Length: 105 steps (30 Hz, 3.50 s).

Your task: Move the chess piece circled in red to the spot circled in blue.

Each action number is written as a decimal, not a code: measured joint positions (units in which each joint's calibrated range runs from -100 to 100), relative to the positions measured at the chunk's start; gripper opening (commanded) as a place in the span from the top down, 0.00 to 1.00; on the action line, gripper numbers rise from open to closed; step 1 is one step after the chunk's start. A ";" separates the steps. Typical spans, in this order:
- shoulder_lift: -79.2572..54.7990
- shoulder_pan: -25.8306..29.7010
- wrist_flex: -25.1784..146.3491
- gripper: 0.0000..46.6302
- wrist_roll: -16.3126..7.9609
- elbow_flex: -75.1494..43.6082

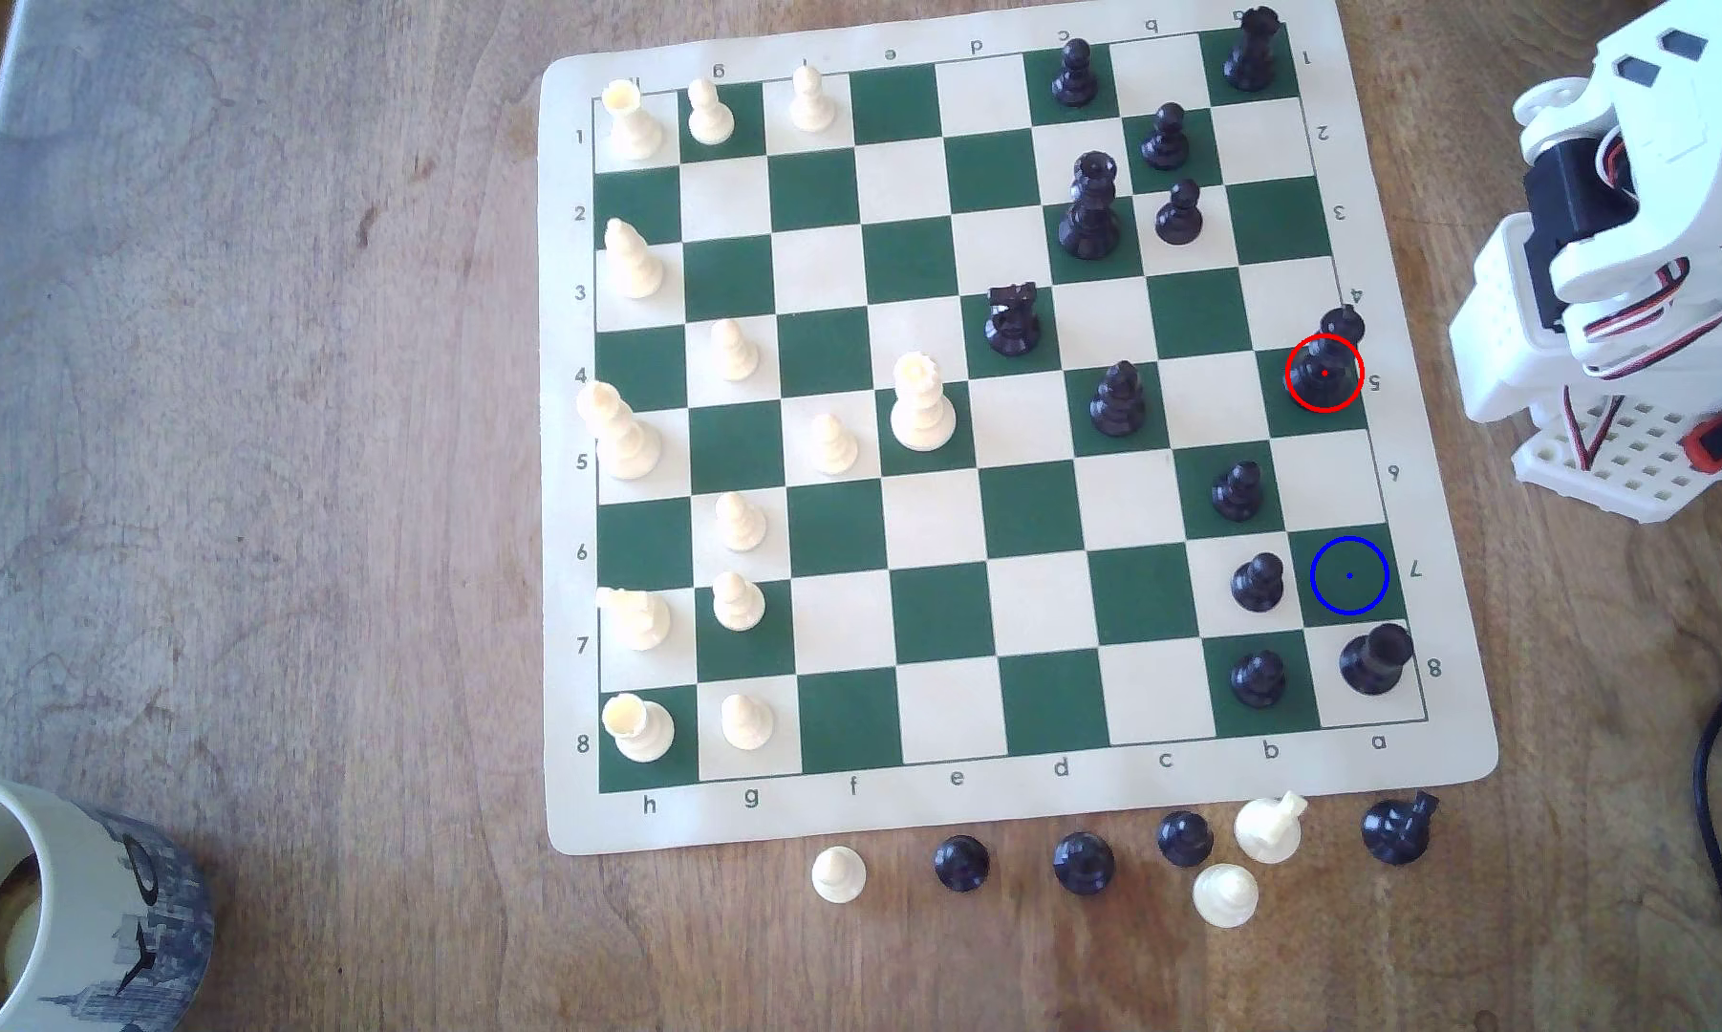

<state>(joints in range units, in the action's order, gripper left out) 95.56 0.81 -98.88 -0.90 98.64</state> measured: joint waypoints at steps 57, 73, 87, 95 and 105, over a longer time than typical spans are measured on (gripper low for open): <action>-24.63 -14.82 189.64 0.62 -4.64 -51.69; -34.60 -11.28 194.98 0.69 -5.27 -49.34; -37.87 -8.11 186.53 0.68 -3.81 -37.96; -37.87 -6.42 183.98 0.71 -3.81 -35.52; -39.63 -5.53 183.19 0.74 -3.81 -34.61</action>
<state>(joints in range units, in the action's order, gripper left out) 55.93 -4.72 84.30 -4.71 64.03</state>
